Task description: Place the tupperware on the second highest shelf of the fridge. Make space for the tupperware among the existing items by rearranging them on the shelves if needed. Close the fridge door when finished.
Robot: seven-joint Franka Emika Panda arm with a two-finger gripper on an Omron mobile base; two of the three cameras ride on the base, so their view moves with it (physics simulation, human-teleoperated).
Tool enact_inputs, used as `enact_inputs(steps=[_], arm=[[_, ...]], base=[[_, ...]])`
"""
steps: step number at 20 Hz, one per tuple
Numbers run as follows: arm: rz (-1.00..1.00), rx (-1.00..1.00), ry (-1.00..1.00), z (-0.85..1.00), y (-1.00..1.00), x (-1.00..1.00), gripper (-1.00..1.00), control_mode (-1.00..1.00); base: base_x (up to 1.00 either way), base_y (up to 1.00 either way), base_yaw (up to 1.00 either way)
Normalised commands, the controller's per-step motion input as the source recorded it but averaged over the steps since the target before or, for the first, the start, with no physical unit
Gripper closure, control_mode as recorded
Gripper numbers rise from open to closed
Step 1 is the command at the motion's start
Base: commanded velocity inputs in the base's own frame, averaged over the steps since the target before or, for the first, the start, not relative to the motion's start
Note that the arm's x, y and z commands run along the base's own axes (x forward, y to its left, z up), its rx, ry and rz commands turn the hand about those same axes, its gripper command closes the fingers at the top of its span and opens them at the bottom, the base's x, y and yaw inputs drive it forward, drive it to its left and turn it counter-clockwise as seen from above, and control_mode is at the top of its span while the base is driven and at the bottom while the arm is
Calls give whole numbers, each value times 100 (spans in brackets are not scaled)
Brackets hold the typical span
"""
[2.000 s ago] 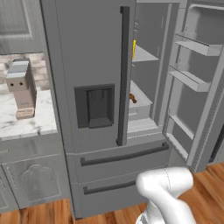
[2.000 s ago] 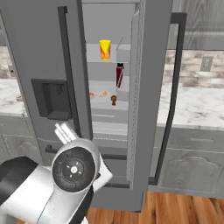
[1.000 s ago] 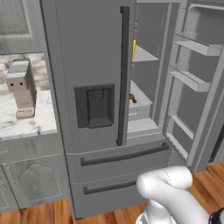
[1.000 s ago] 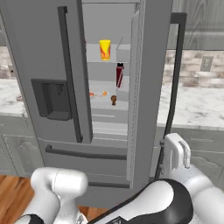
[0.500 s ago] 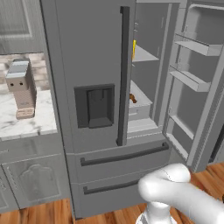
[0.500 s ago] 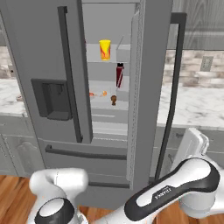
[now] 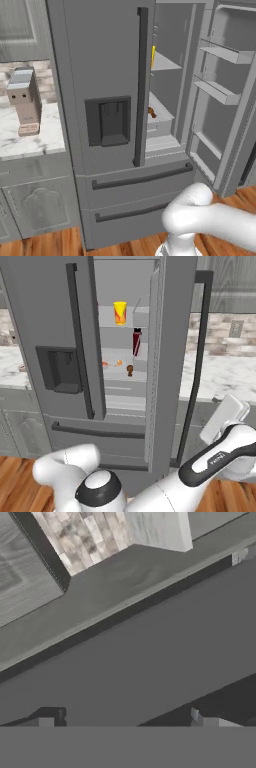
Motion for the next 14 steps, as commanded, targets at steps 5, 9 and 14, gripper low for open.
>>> enact_inputs(steps=[5,9,14], arm=[[18,14,0,-10,-30,55,-100,-100],[28,9,0,-18,-10,49,-100,-100],[31,3,0,-16,1,42,-100,-100]], base=[[0,0,0],[0,0,0],[0,0,0]])
